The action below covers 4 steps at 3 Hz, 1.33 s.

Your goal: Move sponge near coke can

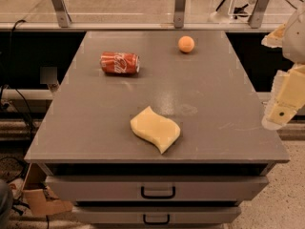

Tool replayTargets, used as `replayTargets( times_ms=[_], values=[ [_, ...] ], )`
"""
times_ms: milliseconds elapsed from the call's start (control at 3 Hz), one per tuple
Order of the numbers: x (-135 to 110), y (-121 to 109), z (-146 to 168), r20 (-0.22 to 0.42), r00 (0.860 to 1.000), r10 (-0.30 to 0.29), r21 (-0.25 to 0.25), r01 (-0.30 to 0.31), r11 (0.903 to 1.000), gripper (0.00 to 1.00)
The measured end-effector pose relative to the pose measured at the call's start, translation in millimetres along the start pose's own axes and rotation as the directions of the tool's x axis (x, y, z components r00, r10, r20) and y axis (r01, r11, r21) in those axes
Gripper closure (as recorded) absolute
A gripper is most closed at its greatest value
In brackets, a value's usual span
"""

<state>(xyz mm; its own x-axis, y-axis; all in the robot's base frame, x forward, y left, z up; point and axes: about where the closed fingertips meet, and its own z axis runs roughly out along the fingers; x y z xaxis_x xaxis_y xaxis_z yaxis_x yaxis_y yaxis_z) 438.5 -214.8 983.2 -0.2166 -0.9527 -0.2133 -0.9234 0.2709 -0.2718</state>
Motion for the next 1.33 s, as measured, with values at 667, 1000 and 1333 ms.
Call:
replayTargets(
  times_ms=[667, 1000, 1333],
  values=[
    [-9, 11, 3, 0.013, 0.999, 0.034, -0.022, -0.034, 0.9992, 0.0],
    [-31, 36, 32, 0.078, 0.996, 0.054, -0.089, -0.047, 0.9949, 0.0],
    [-65, 65, 73, 0.189, 0.98, 0.059, -0.164, -0.028, 0.9861, 0.0]
  ],
)
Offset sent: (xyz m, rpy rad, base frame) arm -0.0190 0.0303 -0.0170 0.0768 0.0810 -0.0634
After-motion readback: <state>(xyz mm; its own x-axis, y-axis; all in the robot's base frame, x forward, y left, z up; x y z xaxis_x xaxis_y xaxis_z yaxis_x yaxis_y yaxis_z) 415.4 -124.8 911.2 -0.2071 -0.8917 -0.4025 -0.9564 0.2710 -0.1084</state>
